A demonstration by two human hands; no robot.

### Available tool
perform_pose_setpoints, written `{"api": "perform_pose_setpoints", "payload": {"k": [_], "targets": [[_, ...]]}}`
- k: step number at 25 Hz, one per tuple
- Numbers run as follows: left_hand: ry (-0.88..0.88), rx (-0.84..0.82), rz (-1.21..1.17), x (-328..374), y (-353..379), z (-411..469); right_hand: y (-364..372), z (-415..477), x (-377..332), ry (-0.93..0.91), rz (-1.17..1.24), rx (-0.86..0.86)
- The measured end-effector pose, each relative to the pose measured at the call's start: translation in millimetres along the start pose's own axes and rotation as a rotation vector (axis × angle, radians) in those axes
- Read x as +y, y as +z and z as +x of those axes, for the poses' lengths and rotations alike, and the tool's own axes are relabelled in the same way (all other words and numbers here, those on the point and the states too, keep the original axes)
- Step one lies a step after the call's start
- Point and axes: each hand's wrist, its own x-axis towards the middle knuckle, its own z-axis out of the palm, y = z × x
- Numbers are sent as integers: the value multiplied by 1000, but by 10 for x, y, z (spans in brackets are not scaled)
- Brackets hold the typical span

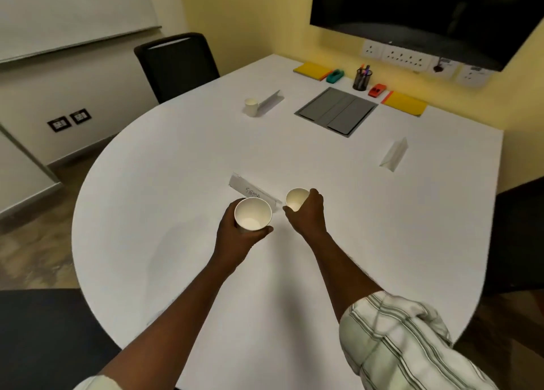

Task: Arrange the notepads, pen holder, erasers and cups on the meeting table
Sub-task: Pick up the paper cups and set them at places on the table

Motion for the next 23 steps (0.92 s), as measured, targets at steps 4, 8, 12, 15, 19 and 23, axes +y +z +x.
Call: {"api": "perform_pose_setpoints", "payload": {"k": [4,8,12,15,19,23], "targets": [[-24,29,24,-92,132,168,282,366,267,-14,-41,-106],[-20,88,46,-151,209,284,476,631,435,-14,-57,-181],[-61,132,63,-233,234,338,591,766,568,5,-62,-214],[-74,139,66,-281,243,378,659,820,638,11,-68,-245],[-85,152,66,-319,260,377,694,877,703,36,-59,-274],[-90,147,73,-294,287,318,659,920,677,48,-92,-300]]}}
